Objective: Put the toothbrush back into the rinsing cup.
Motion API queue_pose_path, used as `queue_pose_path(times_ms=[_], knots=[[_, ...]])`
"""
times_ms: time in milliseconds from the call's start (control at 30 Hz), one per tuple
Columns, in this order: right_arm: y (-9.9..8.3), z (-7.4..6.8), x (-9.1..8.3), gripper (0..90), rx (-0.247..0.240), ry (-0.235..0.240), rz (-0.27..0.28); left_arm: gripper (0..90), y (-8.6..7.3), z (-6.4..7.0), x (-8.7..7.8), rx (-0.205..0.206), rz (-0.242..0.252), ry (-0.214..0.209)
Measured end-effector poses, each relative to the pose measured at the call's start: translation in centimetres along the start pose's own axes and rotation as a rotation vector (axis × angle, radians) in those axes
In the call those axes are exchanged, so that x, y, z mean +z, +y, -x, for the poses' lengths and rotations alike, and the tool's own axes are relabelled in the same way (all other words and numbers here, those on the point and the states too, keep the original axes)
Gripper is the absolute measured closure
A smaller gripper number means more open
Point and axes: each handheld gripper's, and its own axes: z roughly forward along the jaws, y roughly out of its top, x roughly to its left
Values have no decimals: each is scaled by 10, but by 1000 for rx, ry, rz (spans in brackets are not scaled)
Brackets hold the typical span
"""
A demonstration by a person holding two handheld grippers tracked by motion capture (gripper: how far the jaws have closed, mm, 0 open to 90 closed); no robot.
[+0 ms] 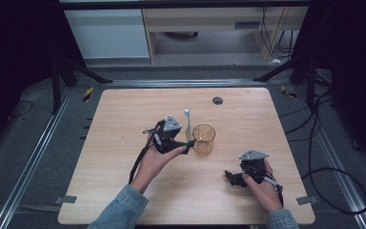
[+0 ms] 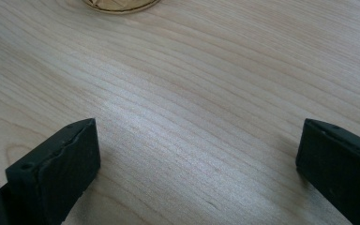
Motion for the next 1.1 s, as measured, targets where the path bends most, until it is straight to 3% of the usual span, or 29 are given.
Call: queue_pose_path(times_ms=[267,567,600,667,967,1100], knots=[[0,0,0,4,0,0,0,116,2,-1,-7,-5,-55,10],[0,0,0,4,1,0,0,106,-4,-27,-24,-38,-71,60],[0,0,0,4,1,-1,0,105,-6,-29,-24,-39,-77,59],[0,0,0,4,1,0,0,107,-10,-34,-24,-5,-112,91],[0,0,0,4,2,-1,0,108,-23,-52,-28,-7,-188,113],[0,0,0,4,1,0,0,107,-26,-60,-33,-20,-197,124]])
